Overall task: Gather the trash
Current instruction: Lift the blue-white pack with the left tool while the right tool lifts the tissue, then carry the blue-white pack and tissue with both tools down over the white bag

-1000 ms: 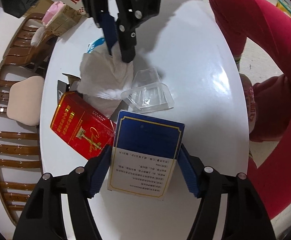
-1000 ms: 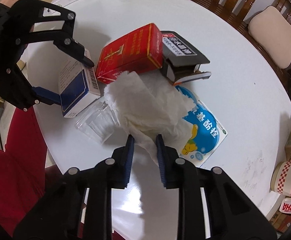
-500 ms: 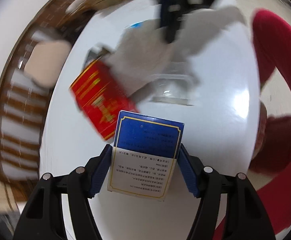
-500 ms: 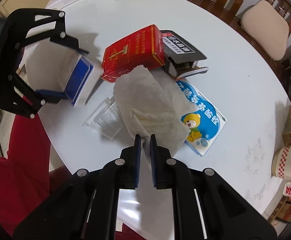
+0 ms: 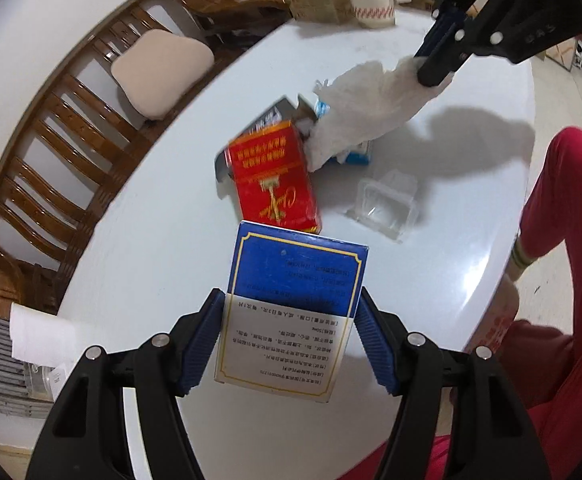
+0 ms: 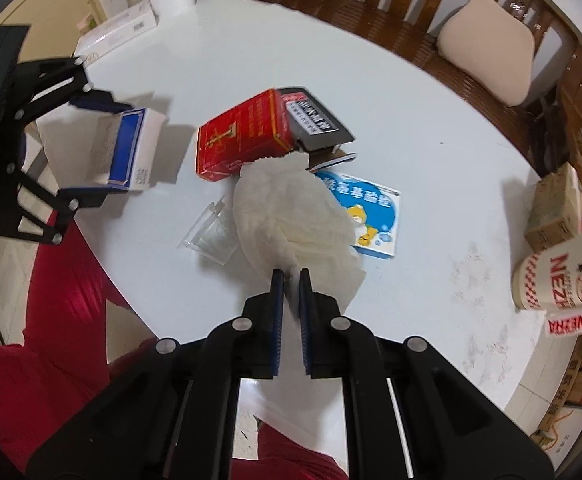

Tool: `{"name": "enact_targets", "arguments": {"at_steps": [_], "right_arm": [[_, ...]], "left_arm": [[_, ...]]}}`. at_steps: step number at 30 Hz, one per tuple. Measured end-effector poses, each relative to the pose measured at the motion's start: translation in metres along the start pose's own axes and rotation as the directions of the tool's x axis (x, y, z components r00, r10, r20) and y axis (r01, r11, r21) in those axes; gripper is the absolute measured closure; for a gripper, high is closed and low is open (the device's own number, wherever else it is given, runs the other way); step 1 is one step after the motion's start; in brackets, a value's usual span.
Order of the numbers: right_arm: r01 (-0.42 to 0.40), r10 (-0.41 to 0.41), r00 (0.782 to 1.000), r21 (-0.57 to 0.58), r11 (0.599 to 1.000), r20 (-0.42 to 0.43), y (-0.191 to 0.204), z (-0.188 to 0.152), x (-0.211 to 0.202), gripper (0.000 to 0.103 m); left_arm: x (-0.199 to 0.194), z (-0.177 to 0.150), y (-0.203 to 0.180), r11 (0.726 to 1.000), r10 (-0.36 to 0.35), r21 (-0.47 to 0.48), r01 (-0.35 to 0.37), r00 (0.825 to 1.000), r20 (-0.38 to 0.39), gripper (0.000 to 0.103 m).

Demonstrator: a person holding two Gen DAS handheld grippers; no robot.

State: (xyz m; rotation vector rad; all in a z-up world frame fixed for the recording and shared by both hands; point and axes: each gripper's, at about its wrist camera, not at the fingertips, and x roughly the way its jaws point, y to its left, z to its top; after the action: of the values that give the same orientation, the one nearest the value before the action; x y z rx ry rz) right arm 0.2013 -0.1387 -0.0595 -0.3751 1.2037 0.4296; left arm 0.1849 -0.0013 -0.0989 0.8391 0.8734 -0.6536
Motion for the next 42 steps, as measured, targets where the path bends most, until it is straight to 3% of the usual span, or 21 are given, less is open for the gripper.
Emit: {"name": "enact_targets", "arguments": {"at_steps": [11,16,26,34,42], "right_arm": [[0.038,-0.047,0.993,0.085,0.996,0.106,0.0,-0.019,-0.055,0.097],[0.052,-0.066,0.988,0.095,0.994,0.141,0.006,-0.027,-0.08,0.097],[0.073,-0.086,0.978,0.074,0.995,0.191,0.031,-0.053,-0.113,0.097],[0.054,-0.058,0.979,0.026,0.998,0.195,0.062,-0.08,-0.124,0.097],[0.053,-0.053,0.98,0.005,0.999,0.19,0.086,-0.11,-0.131,0.097]], "left_arm": [[-0.039,0.009,-0.001,0.989,0.008,-0.147,0.001,0.998,0.057,0.039],[-0.056,0.016,0.006,0.966,-0.004,-0.259,0.018,0.998,0.056,0.039],[-0.091,0.013,-0.016,0.951,0.022,-0.309,0.0,0.998,0.067,0.039],[-0.111,0.005,-0.039,0.931,0.032,-0.365,-0.004,0.997,0.071,0.039],[-0.115,-0.003,-0.074,0.938,0.027,-0.347,-0.002,0.997,0.068,0.039]]}}
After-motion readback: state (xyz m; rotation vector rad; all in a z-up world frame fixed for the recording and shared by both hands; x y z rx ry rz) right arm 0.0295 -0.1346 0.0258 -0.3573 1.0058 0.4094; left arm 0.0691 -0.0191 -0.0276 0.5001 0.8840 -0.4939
